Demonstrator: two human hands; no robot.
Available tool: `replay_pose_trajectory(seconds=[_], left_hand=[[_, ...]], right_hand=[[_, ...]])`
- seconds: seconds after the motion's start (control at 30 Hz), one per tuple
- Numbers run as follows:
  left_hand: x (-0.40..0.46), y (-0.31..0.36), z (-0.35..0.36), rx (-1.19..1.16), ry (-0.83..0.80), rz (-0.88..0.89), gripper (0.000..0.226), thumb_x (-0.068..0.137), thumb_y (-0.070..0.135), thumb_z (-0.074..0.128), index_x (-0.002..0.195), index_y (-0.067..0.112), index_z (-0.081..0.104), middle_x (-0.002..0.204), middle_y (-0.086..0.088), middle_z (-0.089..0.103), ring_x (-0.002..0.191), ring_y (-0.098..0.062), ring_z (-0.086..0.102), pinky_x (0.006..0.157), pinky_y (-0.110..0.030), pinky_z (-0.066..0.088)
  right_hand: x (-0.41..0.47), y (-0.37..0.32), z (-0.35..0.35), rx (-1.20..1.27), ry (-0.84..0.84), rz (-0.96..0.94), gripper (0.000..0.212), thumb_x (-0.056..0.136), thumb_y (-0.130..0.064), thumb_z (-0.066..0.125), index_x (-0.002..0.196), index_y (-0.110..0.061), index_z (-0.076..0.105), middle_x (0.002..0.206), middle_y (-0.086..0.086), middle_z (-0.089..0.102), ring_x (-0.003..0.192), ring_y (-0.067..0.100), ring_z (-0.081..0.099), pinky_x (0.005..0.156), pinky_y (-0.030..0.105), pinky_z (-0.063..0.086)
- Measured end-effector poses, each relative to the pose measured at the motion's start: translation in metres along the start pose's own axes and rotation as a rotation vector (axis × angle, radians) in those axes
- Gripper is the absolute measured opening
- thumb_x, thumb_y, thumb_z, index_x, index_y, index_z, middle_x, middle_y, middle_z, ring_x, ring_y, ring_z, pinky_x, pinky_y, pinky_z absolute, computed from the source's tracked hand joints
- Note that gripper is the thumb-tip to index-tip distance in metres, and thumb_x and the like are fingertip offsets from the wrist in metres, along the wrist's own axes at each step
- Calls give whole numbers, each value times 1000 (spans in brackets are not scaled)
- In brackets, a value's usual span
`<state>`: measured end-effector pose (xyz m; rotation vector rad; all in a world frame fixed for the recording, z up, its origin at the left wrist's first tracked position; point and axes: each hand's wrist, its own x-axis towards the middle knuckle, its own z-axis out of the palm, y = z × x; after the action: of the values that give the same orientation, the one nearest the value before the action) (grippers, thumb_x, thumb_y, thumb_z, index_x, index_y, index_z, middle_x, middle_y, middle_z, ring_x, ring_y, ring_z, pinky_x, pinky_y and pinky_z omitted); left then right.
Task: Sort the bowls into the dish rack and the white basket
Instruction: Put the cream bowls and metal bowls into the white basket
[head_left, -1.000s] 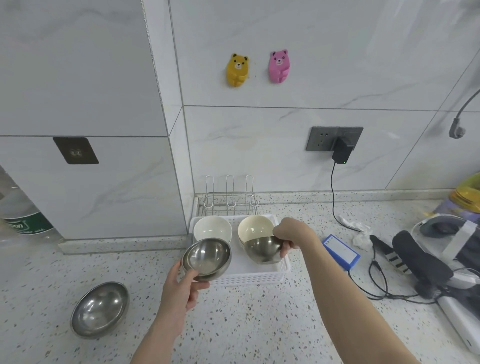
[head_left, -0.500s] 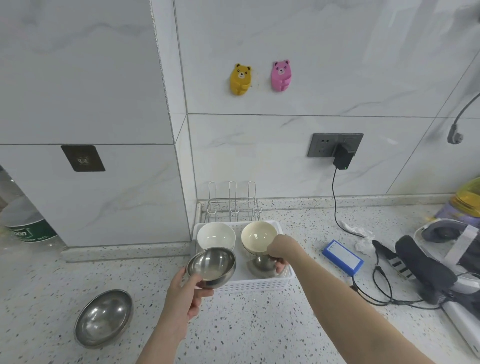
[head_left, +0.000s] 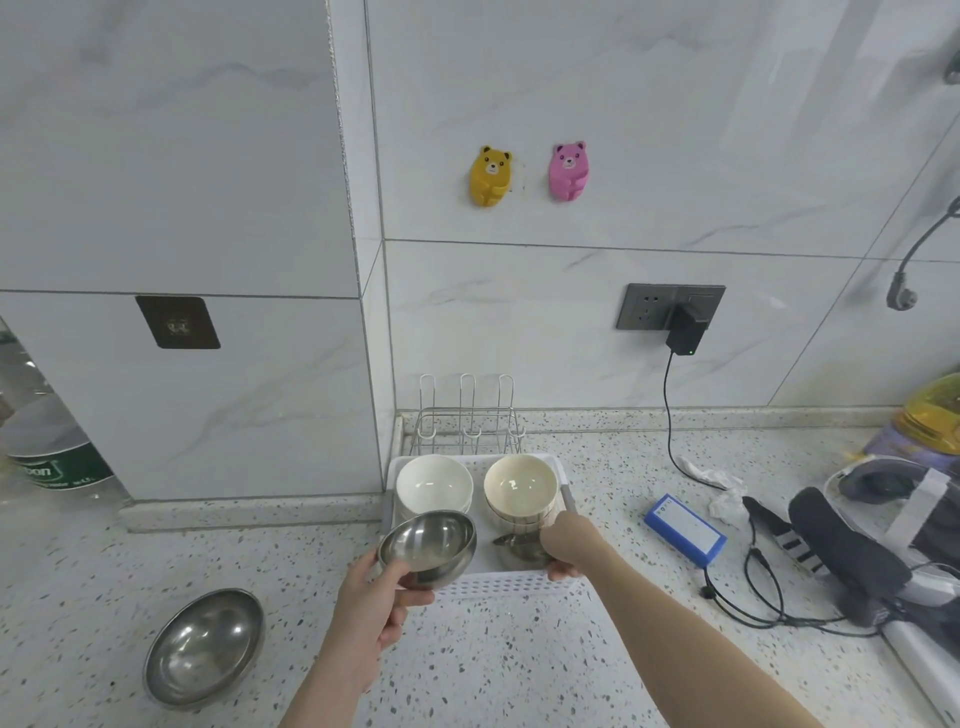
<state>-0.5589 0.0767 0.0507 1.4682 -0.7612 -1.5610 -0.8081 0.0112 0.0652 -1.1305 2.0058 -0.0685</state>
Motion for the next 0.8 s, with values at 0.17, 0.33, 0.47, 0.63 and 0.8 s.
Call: replay_pose_trajectory(seconds=[0.17, 0.33, 0.47, 0.63, 0.8], left_hand=[[5, 4, -3, 48, 10, -13, 41, 93, 19, 65, 131, 15, 51, 82, -27, 74, 40, -10, 47, 33, -18, 27], [14, 12, -8, 89, -6, -25, 30, 93, 24, 65, 121, 16, 57, 79, -24, 75, 43, -11, 42, 34, -18, 26], [23, 17, -10, 88, -49, -88, 20, 94, 19, 59, 112, 9, 60, 82, -26, 75, 40, -10, 38, 32, -19, 26], [32, 24, -11, 113, -90, -155, 25, 94, 19, 57, 111, 1, 61, 82, -26, 74, 38, -10, 37, 31, -17, 26], [34, 30, -8, 167, -81, -187, 29, 94, 26, 59, 107, 1, 62, 81, -21, 76, 37, -9, 35, 32, -16, 21]], right_hand=[[-15, -2, -10, -255, 263, -94, 35, 97, -19, 36, 127, -10, 52, 97, 6, 69, 81, 19, 64, 69, 28, 53], [-36, -10, -10, -4, 292, -554, 30, 97, -36, 49, 125, -32, 61, 106, -9, 68, 81, 14, 62, 79, 32, 52], [-42, -8, 9, 235, 9, -676, 33, 92, -47, 57, 125, -43, 57, 129, -16, 55, 77, 9, 70, 73, 22, 52], [-36, -7, 28, 270, -136, -676, 32, 91, -47, 59, 122, -40, 59, 132, -11, 55, 62, 19, 73, 72, 27, 57], [-35, -10, 34, 415, -184, -624, 16, 90, -48, 60, 105, -40, 60, 109, -14, 72, 61, 24, 73, 38, 16, 34]])
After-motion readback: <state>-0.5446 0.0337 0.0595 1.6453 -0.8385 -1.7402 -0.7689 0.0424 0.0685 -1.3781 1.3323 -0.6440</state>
